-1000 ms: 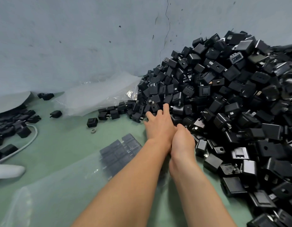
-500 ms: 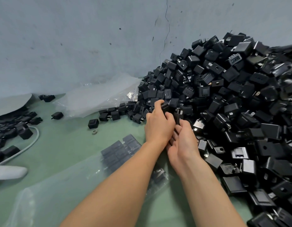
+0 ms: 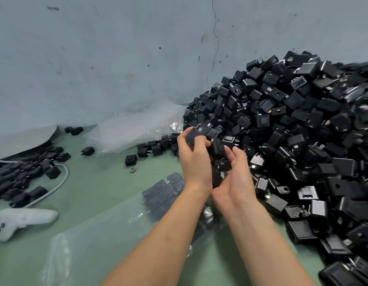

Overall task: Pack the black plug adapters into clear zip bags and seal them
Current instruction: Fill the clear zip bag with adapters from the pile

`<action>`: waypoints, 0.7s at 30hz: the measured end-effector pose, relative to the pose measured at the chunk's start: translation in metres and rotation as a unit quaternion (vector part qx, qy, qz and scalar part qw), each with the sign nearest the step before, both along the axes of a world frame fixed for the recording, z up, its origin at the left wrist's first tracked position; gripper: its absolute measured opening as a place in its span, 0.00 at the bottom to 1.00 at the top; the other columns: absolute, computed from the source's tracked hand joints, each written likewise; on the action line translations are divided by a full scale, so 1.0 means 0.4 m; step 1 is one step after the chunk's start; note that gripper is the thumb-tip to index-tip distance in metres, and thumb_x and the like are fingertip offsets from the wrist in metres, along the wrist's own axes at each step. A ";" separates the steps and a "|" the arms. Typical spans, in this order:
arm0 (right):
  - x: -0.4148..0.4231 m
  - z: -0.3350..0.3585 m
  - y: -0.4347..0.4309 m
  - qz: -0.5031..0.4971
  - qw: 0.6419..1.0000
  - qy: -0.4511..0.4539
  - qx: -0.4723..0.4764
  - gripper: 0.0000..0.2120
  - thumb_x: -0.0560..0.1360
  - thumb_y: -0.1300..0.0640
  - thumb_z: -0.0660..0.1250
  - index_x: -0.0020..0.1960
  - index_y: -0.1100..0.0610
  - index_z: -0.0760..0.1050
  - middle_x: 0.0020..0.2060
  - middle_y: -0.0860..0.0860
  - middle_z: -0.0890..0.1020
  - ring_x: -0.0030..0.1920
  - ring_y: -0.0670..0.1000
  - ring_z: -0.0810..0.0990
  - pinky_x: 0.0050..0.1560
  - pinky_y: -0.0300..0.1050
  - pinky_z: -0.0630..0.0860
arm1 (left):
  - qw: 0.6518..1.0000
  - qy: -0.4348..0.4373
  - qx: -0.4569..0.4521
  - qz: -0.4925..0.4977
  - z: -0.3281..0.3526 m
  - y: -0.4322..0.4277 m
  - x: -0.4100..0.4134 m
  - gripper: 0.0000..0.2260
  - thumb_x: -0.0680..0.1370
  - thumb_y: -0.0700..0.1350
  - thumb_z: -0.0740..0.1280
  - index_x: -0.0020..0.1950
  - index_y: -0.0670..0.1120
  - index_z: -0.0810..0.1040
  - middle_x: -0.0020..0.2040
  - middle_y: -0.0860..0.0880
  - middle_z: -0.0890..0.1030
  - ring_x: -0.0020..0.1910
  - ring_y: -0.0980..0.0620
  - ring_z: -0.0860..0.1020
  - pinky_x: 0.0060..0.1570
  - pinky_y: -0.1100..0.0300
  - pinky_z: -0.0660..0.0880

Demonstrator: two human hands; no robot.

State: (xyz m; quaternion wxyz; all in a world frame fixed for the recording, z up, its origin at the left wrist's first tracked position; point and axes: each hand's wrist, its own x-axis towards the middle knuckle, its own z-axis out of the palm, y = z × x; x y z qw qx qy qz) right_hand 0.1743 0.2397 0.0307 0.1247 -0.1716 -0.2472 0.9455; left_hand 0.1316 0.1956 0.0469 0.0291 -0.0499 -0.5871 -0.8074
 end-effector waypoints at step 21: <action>0.089 -0.050 -0.151 0.160 0.963 0.104 -0.191 0.12 0.77 0.47 0.58 0.54 0.48 0.78 0.69 0.61 0.76 0.68 0.64 0.75 0.58 0.70 0.74 | 0.992 0.033 0.022 0.117 0.085 -0.529 0.173 0.14 0.69 0.42 0.68 0.54 0.49 0.75 0.48 0.49 0.84 0.46 0.54 0.80 0.47 0.56 0.75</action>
